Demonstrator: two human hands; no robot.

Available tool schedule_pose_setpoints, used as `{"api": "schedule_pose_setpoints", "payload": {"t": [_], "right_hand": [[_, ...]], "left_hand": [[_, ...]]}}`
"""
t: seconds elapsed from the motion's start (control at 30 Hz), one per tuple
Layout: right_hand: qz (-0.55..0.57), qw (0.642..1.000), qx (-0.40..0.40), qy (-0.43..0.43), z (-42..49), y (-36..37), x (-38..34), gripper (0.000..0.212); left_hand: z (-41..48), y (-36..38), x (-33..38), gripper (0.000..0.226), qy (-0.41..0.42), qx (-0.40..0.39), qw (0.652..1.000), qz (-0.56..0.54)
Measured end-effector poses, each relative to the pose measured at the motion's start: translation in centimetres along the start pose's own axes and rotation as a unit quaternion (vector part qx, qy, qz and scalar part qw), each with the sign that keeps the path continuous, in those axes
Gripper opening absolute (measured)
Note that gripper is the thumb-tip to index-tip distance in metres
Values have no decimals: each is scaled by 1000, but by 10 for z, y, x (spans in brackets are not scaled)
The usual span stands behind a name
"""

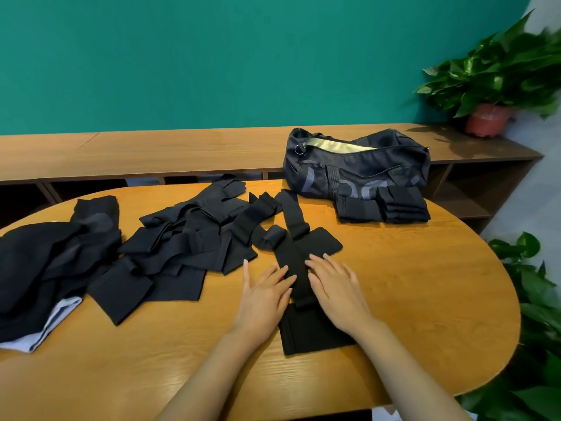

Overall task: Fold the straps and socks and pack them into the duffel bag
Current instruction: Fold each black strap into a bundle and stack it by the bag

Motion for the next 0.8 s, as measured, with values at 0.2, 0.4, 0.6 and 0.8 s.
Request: {"api": "schedule_pose_setpoints", "payload": {"t": [0.2, 0.4, 0.6, 0.8], "right_hand": [[-52, 993, -85, 56, 40, 6, 13, 54], [-68, 988, -108, 82, 61, 9, 11, 57], [-19, 998, -13, -55, 24, -3, -5, 46], [2, 999, -51, -7, 6, -3, 11, 53]], "left_hand": [[-15, -7, -5, 35, 13, 3, 999, -44], [-24, -9, -5, 31, 43, 16, 995, -90], [-23, -3, 1, 44, 77, -35, 993, -87], [-24, 1, 5, 50, 80, -79, 992, -60]]}}
Point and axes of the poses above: each hand's wrist, its own z-axis towards the middle knuckle, its own y-axis out of the palm, x = y × z, the point moved 6 cm from there along z, towards the middle knuckle, and after that the axes turned 2 degrees about -z, right-handed, at the moved point
